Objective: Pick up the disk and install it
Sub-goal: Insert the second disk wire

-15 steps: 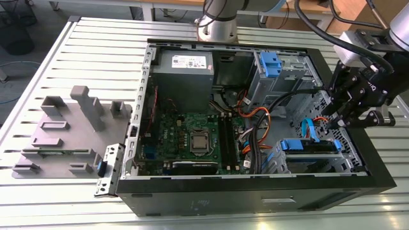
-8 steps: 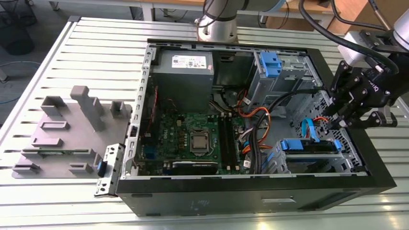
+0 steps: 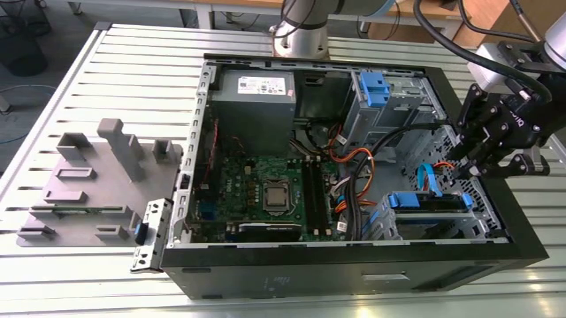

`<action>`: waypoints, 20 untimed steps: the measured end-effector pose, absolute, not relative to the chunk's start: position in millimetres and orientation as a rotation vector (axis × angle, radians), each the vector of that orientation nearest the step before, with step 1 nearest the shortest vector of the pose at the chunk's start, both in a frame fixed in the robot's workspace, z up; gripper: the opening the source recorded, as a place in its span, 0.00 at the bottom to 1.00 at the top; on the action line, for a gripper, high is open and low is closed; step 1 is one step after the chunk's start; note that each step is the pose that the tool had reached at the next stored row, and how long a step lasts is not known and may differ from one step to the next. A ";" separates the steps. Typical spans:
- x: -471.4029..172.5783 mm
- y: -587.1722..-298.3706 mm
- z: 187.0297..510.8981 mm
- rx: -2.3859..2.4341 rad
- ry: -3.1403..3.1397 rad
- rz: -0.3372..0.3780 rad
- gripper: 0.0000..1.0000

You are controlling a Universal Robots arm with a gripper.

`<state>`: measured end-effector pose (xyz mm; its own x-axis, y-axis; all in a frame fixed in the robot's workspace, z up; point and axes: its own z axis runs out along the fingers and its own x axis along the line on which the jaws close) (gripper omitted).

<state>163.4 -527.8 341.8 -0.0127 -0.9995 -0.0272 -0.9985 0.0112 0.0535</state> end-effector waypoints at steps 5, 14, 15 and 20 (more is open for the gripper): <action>163.4 -527.8 341.8 2.194 -2.221 -0.089 0.30; 163.4 -527.8 341.8 2.194 -2.221 -0.089 0.16; 163.4 -527.8 341.8 2.194 -2.221 -0.089 0.16; 161.7 -529.7 341.8 2.195 -2.221 -0.087 0.16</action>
